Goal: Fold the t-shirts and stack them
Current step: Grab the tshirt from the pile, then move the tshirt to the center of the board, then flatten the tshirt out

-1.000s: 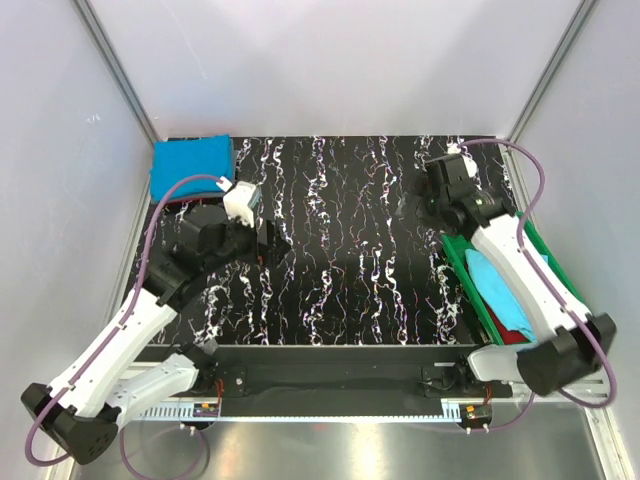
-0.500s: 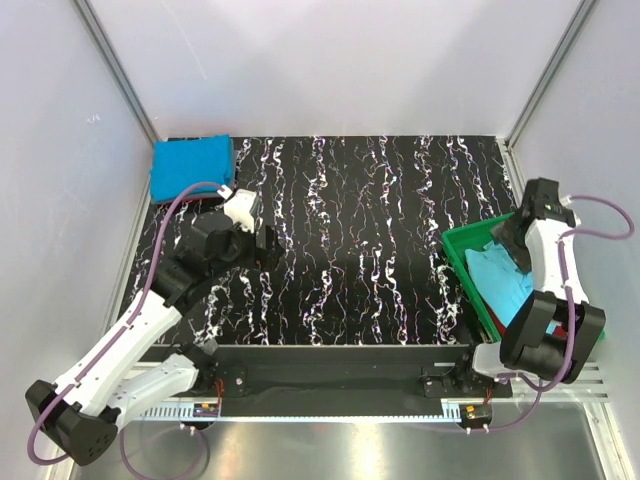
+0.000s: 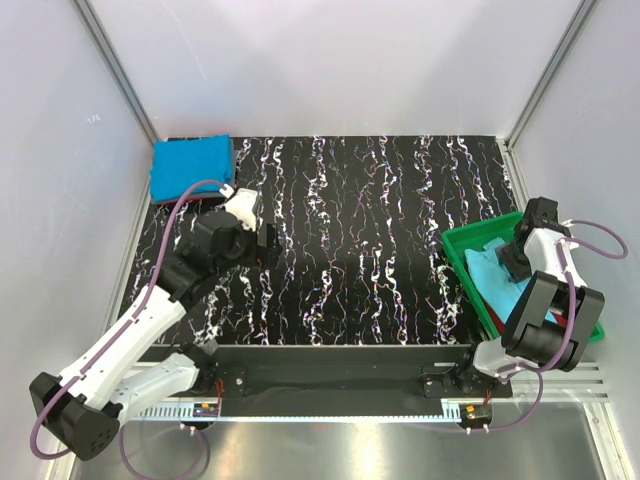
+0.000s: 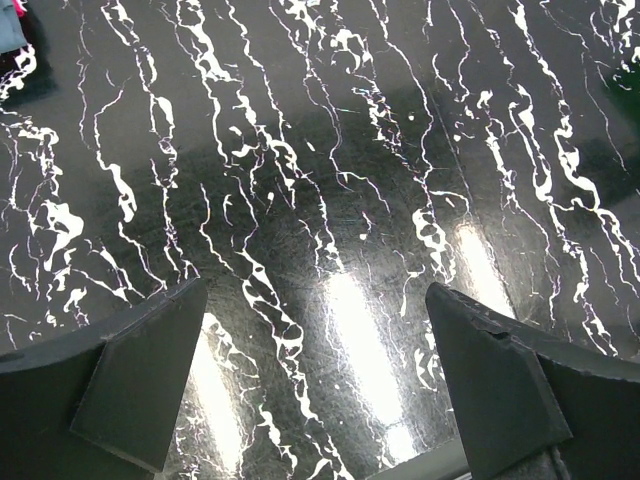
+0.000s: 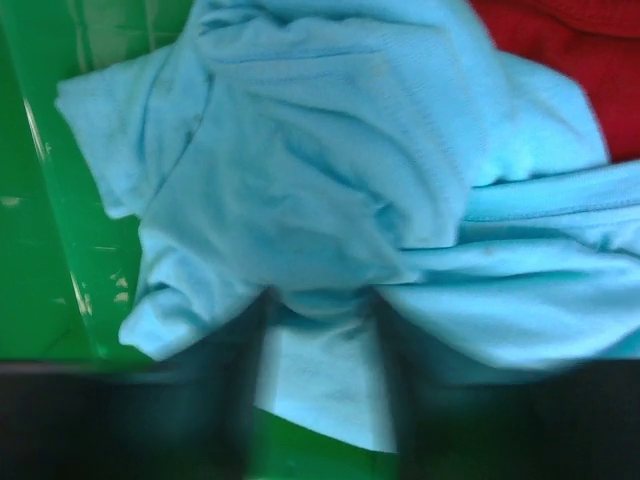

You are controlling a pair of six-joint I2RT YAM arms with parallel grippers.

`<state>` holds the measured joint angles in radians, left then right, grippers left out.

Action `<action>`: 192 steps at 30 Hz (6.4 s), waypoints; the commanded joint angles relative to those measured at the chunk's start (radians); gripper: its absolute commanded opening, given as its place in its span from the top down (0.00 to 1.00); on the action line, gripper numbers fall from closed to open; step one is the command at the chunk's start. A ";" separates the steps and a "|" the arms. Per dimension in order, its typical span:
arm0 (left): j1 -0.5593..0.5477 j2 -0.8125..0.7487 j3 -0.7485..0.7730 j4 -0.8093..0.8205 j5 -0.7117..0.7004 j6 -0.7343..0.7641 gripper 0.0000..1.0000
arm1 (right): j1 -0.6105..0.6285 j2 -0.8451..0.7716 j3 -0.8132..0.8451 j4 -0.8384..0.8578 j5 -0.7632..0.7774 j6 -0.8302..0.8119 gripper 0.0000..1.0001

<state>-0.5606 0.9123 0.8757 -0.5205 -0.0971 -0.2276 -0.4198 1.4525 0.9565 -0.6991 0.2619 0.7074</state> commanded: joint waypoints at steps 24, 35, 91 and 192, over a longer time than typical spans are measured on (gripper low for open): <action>0.002 -0.065 0.005 0.057 -0.049 -0.018 0.02 | 0.091 -0.190 0.772 -0.036 -0.456 0.010 1.00; 0.004 -0.133 0.081 -0.006 -0.056 -0.084 0.01 | 0.555 0.059 1.165 -0.025 -0.607 -0.039 1.00; -0.183 0.619 0.120 0.215 0.262 -0.268 1.00 | 0.599 0.542 0.557 0.026 -0.426 -0.394 0.41; 0.138 0.559 0.223 0.053 -0.037 -0.270 0.36 | 0.593 -0.331 -0.141 0.150 -0.227 -0.169 1.00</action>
<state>-0.3199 1.5318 1.0218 -0.5476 -0.1509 -0.5587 0.1726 1.1423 0.7860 -0.5247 0.0250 0.5602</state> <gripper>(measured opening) 0.639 0.011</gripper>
